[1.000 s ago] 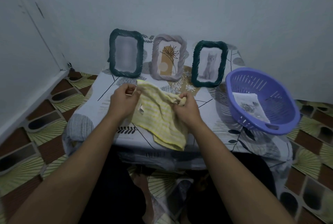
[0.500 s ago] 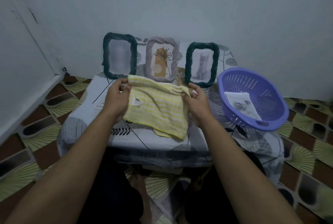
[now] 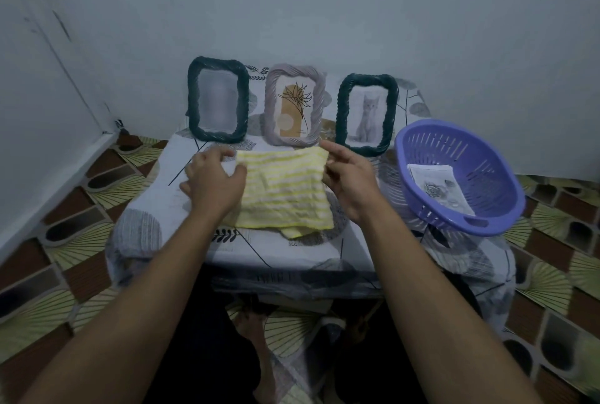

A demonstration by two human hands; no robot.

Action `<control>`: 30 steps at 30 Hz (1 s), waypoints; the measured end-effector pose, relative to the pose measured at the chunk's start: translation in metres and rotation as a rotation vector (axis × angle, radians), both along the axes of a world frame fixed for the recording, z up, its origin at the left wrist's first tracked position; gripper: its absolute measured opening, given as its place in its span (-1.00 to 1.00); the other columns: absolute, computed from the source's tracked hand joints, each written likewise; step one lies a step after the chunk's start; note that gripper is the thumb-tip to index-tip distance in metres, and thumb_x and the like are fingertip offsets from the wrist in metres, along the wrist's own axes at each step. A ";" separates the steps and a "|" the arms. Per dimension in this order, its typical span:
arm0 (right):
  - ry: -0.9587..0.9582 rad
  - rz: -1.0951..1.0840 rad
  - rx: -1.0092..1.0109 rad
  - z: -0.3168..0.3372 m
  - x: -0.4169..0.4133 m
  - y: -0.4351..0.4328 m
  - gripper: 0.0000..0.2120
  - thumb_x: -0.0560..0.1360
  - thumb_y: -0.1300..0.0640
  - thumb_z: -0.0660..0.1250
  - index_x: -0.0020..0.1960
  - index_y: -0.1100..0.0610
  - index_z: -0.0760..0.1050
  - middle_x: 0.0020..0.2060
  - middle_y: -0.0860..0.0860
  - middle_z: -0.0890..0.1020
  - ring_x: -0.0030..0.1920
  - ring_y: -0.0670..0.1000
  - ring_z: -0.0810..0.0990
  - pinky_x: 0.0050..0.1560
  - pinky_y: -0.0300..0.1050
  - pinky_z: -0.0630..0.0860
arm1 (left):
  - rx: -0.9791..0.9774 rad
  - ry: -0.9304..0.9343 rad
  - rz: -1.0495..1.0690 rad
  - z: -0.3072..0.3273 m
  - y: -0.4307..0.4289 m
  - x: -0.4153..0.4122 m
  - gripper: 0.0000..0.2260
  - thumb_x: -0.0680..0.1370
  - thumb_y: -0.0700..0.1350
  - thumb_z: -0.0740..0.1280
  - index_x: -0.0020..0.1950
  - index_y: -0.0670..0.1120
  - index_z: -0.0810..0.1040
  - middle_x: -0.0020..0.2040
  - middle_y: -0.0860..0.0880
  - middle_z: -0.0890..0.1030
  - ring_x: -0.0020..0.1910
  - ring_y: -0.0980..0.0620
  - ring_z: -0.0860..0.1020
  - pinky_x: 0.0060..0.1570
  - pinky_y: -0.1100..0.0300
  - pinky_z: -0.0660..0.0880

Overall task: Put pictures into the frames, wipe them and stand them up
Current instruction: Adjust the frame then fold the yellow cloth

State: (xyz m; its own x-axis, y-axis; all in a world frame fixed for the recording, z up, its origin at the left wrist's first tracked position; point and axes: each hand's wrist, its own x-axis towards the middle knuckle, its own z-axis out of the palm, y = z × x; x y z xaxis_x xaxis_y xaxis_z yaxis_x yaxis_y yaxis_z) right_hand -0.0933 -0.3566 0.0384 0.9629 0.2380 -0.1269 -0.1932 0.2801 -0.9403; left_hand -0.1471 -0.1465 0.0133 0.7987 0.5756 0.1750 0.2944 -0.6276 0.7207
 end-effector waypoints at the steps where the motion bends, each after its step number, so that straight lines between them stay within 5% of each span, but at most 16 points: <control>1: -0.002 0.016 0.011 0.003 -0.001 0.003 -0.62 0.60 0.50 0.07 0.15 0.20 0.56 -0.08 0.08 0.62 -0.17 -0.02 0.56 -0.19 -0.25 0.55 | -0.064 -0.097 -0.094 0.004 -0.004 -0.001 -0.81 0.52 0.09 0.37 0.07 0.05 0.55 0.09 -0.01 0.55 0.14 -0.04 0.50 0.22 -0.08 0.43; 4: -0.063 0.033 -0.020 0.012 -0.001 0.012 -0.67 0.60 0.46 0.17 0.26 0.22 0.53 -0.02 0.07 0.64 -0.10 -0.04 0.62 -0.08 -0.26 0.62 | -0.340 -0.201 -0.433 0.021 -0.024 -0.008 -0.73 0.46 0.18 0.45 -0.10 0.00 0.54 -0.18 0.07 0.55 -0.18 0.14 0.51 -0.08 0.19 0.50; 8: -0.278 -0.142 -0.324 0.019 0.001 0.015 -0.75 0.49 0.30 0.44 0.14 0.10 0.67 -0.05 0.01 0.73 0.00 -0.03 0.70 0.15 -0.02 0.63 | -0.337 -0.154 -0.588 0.032 -0.041 -0.010 -0.51 0.29 0.20 0.58 -0.06 -0.03 0.43 -0.18 0.01 0.53 -0.21 0.15 0.50 -0.15 0.30 0.47; 12: -0.476 -0.291 -0.533 0.027 0.001 0.013 -0.86 0.45 0.14 0.51 0.01 0.07 0.73 -0.14 -0.05 0.73 -0.11 -0.14 0.69 0.04 -0.10 0.63 | -0.151 -0.108 -0.511 0.033 -0.037 -0.011 -0.74 0.42 -0.13 0.52 0.00 -0.02 0.50 -0.15 -0.02 0.62 -0.22 0.11 0.57 -0.13 0.26 0.53; 15: -0.568 -0.352 -0.704 0.033 0.001 0.010 -0.94 0.41 0.01 0.52 -0.15 -0.02 0.70 -0.08 -0.05 0.58 -0.03 -0.08 0.58 0.09 -0.07 0.55 | -0.174 -0.137 -0.467 0.036 -0.029 -0.014 -0.94 0.49 -0.11 0.45 -0.11 0.02 0.59 -0.20 0.03 0.65 -0.20 0.11 0.61 -0.10 0.16 0.55; 19: -0.582 -0.343 -0.772 0.036 -0.002 0.013 -0.84 0.40 0.01 0.50 -0.28 0.01 0.57 -0.14 -0.05 0.59 -0.06 -0.05 0.59 0.05 -0.04 0.55 | -0.234 -0.082 -0.558 0.046 -0.042 -0.020 -0.58 0.33 0.24 0.54 -0.06 -0.02 0.54 -0.12 0.00 0.64 -0.15 0.09 0.59 -0.11 0.25 0.53; 21: -0.555 -0.332 -0.736 0.038 -0.004 0.016 -0.84 0.42 0.03 0.48 -0.27 0.06 0.57 -0.26 -0.08 0.64 -0.18 -0.09 0.62 -0.03 -0.07 0.58 | -0.153 -0.047 -0.531 0.044 -0.052 -0.019 -0.50 0.27 0.21 0.59 -0.03 -0.04 0.48 -0.13 0.03 0.59 -0.19 0.10 0.53 -0.19 0.26 0.47; 25: -0.559 -0.390 -0.689 0.036 -0.001 0.013 -0.84 0.44 0.05 0.46 -0.27 0.05 0.54 -0.38 -0.15 0.59 -0.34 -0.24 0.53 -0.20 -0.25 0.51 | -0.024 -0.052 -0.358 0.040 -0.052 -0.014 -0.69 0.41 -0.07 0.50 0.03 -0.07 0.44 -0.08 0.01 0.55 -0.13 0.00 0.52 -0.22 0.19 0.32; 30: -0.564 -0.383 -0.667 0.025 0.006 0.001 -0.85 0.57 0.07 0.36 -0.13 0.08 0.46 -0.27 -0.17 0.54 -0.25 -0.27 0.48 -0.25 -0.45 0.37 | -0.097 -0.179 -0.202 0.047 -0.031 -0.014 -0.88 0.51 -0.06 0.34 -0.04 -0.08 0.59 -0.18 -0.07 0.62 -0.16 -0.08 0.56 -0.20 0.08 0.45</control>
